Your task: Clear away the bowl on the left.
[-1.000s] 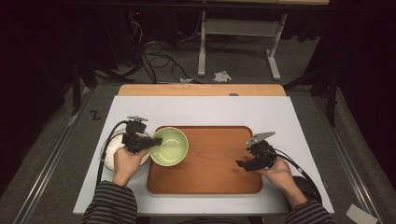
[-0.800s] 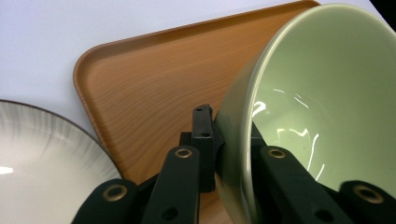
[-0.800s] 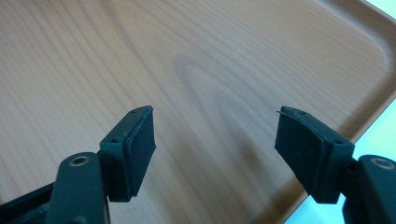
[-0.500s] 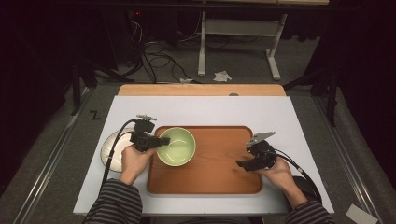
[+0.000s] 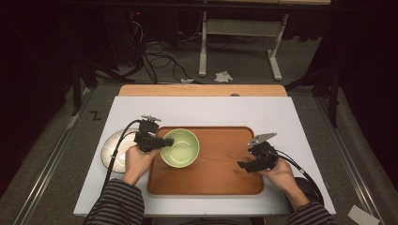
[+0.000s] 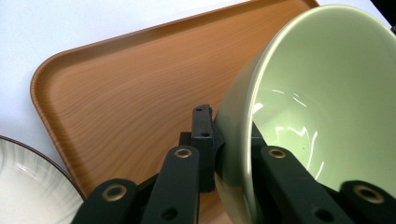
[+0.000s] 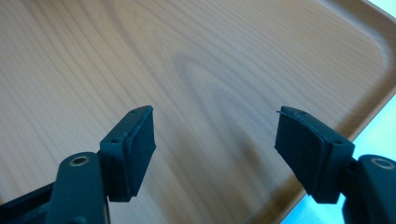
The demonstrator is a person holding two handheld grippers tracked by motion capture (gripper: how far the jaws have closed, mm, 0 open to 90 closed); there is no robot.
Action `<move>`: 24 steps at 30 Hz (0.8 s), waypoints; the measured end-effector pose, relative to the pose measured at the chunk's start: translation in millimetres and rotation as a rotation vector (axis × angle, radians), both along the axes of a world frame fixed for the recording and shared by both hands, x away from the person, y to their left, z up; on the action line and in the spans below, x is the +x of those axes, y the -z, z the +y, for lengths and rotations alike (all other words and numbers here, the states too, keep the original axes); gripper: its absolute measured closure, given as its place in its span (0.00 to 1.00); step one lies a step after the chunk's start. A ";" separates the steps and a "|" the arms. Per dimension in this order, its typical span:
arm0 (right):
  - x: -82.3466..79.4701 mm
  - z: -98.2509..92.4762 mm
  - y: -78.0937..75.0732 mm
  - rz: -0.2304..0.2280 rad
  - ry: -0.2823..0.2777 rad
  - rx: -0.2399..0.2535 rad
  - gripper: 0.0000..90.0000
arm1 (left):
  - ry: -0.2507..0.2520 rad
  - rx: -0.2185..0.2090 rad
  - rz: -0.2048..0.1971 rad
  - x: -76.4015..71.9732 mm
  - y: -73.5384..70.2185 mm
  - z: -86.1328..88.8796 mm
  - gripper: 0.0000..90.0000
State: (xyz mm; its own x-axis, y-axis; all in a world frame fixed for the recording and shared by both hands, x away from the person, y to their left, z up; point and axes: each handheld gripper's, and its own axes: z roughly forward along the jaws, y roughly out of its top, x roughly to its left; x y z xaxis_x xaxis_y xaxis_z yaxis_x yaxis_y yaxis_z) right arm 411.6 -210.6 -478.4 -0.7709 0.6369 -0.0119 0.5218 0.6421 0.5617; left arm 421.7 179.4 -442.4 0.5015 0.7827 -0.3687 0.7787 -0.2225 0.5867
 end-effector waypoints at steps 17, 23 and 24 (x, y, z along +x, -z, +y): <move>-8.4 -9.1 0.5 0.006 0.037 -0.021 0.33 | 0.044 -0.004 0.015 10.2 5.1 -12.6 0.91; -13.8 -15.1 0.1 0.003 0.063 -0.016 0.33 | 0.072 0.003 0.024 13.8 8.4 -22.8 0.91; -14.6 -16.4 -0.2 0.001 0.062 -0.019 0.33 | 0.080 0.006 0.023 14.6 9.0 -24.2 0.91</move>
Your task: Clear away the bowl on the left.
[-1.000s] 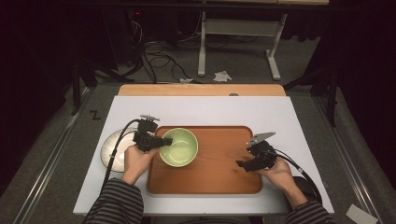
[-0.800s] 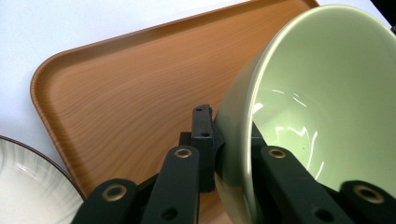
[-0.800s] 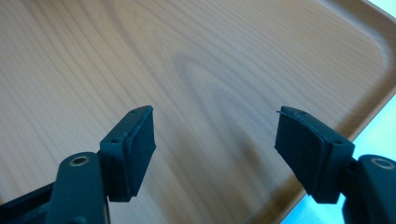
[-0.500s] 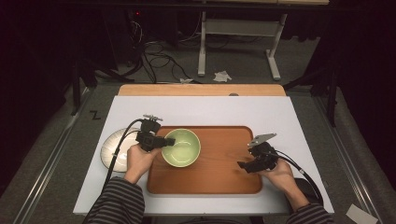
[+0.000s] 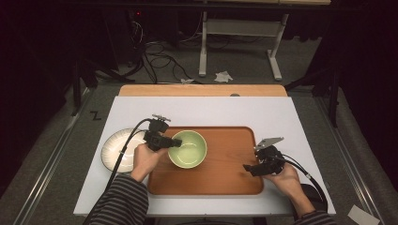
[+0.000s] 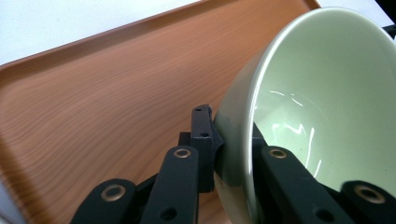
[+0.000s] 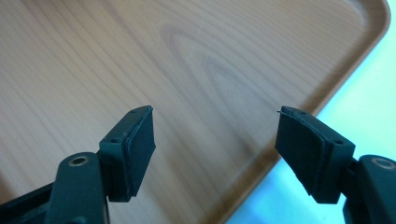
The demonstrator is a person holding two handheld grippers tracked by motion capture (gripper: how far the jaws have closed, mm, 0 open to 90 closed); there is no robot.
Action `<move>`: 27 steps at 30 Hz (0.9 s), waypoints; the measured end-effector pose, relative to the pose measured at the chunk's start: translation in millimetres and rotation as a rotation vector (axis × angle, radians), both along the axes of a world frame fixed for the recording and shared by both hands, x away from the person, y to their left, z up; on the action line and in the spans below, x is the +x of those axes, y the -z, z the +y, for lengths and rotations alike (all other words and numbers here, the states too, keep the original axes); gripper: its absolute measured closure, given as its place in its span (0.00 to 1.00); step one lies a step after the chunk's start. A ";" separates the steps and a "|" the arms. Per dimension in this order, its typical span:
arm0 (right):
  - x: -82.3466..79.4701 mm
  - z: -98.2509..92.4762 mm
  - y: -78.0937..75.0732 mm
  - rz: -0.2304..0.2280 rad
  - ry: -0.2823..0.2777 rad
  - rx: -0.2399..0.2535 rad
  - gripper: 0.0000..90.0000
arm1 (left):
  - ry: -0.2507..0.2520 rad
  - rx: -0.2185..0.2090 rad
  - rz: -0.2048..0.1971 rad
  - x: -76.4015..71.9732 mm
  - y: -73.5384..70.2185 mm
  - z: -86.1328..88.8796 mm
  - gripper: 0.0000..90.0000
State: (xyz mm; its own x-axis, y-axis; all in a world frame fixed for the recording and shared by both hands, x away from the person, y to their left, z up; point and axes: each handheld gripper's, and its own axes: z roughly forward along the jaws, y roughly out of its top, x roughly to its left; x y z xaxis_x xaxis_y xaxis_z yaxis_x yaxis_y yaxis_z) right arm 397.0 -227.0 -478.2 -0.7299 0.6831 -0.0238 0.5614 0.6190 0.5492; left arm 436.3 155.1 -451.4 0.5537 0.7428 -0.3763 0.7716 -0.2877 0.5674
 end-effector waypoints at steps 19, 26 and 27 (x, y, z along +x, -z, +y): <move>-13.9 -14.7 0.3 0.008 0.060 0.006 0.33 | 0.055 0.003 0.037 13.7 11.2 -20.5 0.91; -19.3 -20.7 0.7 0.011 0.083 0.001 0.33 | 0.077 -0.001 0.052 19.7 15.0 -26.4 0.90; -20.4 -21.5 0.4 0.013 0.088 0.001 0.33 | 0.075 0.000 0.056 20.4 15.3 -26.8 0.90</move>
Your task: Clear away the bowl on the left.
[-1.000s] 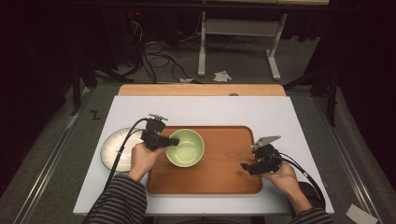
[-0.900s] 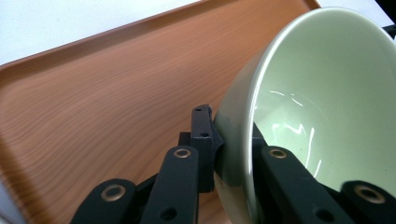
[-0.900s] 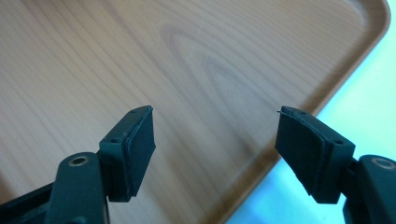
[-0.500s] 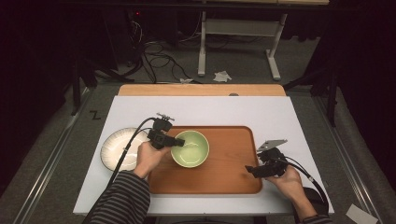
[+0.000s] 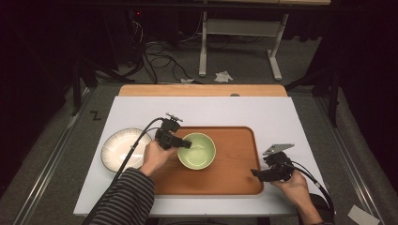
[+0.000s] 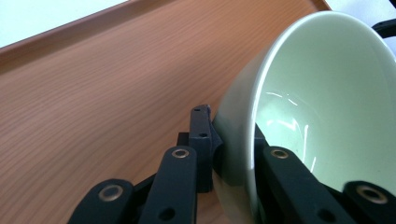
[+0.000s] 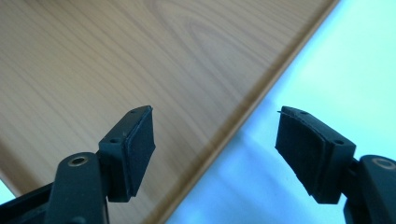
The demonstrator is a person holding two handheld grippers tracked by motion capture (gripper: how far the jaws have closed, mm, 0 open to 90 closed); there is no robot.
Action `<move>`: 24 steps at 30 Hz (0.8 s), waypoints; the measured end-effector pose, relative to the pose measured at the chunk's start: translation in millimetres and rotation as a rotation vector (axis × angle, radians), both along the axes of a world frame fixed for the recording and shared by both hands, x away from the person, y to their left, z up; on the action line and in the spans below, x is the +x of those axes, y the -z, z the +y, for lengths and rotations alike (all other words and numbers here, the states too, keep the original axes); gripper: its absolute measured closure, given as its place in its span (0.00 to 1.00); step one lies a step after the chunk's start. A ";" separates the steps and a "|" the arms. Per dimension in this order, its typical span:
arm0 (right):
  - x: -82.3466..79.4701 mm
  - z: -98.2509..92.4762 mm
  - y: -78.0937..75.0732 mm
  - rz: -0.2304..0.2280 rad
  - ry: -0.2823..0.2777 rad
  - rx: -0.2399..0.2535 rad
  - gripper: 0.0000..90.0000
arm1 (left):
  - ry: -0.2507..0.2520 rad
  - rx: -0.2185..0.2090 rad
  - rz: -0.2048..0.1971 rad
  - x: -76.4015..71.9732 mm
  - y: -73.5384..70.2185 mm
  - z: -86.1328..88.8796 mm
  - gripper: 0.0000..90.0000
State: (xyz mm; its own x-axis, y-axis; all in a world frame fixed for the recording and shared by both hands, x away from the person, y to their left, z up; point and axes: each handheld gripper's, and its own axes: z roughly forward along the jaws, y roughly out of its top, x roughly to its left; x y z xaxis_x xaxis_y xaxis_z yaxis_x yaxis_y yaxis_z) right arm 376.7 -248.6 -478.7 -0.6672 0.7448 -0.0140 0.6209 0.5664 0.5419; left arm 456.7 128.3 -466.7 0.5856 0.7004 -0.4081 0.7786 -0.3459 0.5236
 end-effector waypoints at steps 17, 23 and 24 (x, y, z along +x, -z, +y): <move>-10.5 -10.1 0.2 0.002 0.039 0.002 0.33 | 0.021 0.047 0.019 8.8 10.0 -14.0 0.89; -9.9 -9.9 0.6 0.006 0.031 0.004 0.33 | 0.019 0.040 0.019 9.0 11.5 -13.7 0.89; -9.8 -9.7 0.6 0.007 0.031 0.004 0.33 | 0.018 0.032 0.018 9.2 11.8 -13.5 0.88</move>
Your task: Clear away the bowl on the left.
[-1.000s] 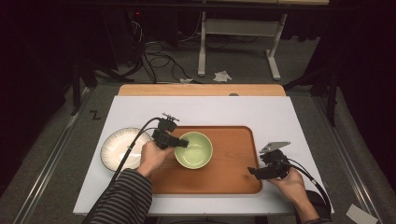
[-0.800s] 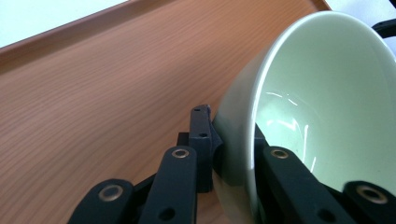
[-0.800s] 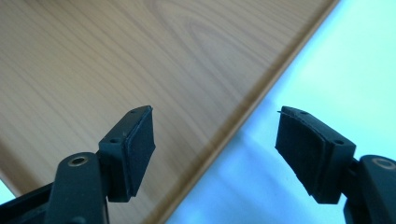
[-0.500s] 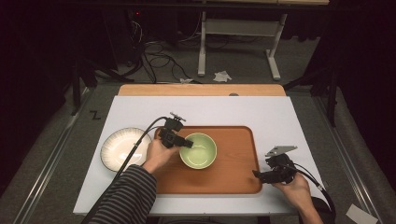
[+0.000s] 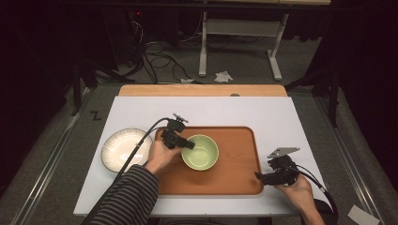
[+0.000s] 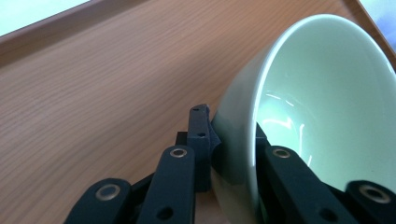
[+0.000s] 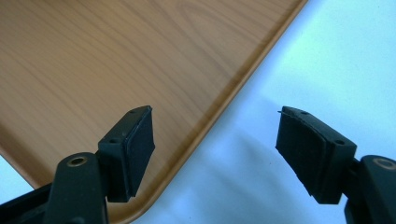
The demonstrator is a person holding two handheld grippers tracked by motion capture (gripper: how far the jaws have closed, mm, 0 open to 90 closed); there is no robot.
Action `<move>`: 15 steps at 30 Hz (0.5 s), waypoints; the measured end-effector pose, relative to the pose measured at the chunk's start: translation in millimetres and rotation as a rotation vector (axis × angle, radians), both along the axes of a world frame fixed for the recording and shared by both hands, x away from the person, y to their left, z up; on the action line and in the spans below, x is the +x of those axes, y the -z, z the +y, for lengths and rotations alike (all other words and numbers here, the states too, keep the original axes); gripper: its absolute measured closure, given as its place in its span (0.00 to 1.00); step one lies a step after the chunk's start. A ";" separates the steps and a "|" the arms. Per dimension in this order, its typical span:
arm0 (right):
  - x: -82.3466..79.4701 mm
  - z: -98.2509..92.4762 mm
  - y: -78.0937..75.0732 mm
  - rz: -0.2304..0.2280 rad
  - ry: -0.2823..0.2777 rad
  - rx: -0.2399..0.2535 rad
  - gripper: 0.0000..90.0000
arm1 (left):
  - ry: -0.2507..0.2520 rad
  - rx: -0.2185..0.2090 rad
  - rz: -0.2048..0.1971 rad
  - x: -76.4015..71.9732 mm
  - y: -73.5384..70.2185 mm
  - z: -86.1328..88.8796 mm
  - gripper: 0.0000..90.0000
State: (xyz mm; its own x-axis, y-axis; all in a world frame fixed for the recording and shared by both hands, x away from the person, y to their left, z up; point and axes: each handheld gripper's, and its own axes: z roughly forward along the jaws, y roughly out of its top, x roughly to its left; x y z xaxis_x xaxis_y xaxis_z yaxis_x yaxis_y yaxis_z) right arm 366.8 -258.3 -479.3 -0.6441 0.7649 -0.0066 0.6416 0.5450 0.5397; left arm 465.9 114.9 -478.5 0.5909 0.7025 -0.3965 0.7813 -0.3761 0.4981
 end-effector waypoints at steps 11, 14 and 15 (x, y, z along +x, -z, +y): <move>2.1 2.3 0.0 0.003 -0.007 -0.005 0.32 | -0.002 -0.034 -0.066 -4.2 -6.5 3.4 0.62; 2.8 2.6 0.0 0.001 -0.012 0.000 0.32 | -0.010 -0.021 -0.082 -5.6 -8.0 4.1 0.55; 3.0 2.8 0.0 0.001 -0.016 0.001 0.32 | -0.012 -0.008 -0.100 -6.0 -8.8 4.7 0.53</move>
